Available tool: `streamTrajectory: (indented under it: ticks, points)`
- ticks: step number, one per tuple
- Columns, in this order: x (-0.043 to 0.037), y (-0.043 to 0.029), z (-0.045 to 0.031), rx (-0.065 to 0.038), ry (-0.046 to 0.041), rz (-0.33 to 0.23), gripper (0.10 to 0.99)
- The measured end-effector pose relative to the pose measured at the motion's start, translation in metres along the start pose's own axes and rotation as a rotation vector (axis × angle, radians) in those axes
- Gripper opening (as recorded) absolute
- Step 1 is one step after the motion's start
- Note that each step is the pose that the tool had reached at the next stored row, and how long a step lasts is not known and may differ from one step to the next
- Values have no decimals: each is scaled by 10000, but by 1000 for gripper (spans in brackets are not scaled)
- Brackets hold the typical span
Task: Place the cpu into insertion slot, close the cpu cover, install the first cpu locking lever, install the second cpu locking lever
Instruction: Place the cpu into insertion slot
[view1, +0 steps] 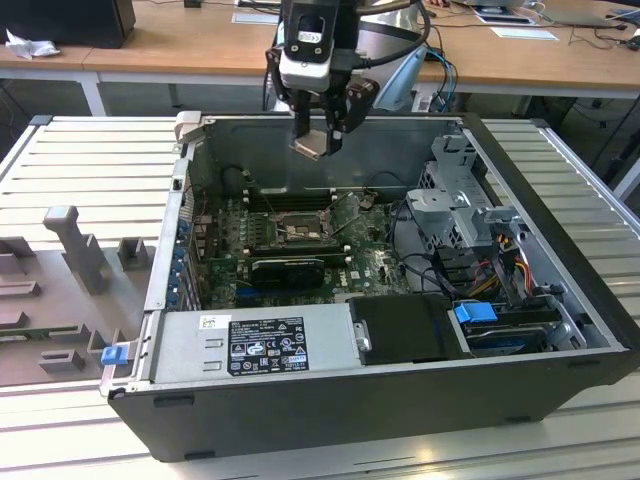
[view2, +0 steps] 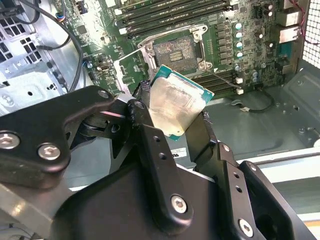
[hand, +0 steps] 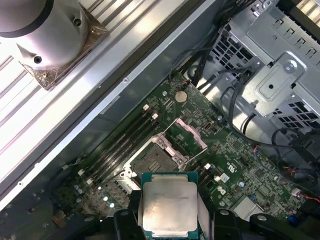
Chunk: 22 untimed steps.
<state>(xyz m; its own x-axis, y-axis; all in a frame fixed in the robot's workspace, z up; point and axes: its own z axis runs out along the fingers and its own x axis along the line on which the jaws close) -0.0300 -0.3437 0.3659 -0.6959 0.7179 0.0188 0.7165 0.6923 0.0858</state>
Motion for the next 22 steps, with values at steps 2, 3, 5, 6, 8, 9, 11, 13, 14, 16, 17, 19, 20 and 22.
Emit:
streamTrajectory:
  ticks: [2,3,5,6,8,9,11,13,14,16,17,19,20,22]
  points:
    - [0,0,2,-4,-19,221,529]
    - [0,0,3,-6,-28,320,529]
    - [0,0,3,-8,-38,425,529]
    - [0,0,4,-9,-43,493,529]
    - [0,0,4,-11,-51,589,529]
    - [0,0,5,-12,-54,621,529]
    - [0,-1,6,-13,-59,682,529]
    - [0,-1,8,-14,-67,775,529]
    - [0,-1,9,-15,-71,823,529]
    - [0,-1,10,-18,-81,941,529]
    - [0,-1,11,-18,-85,979,529]
    - [0,-1,11,-19,-90,1041,529]
    - [0,-1,12,-19,-93,1068,529]
    - [0,-1,13,-21,-97,1120,529]
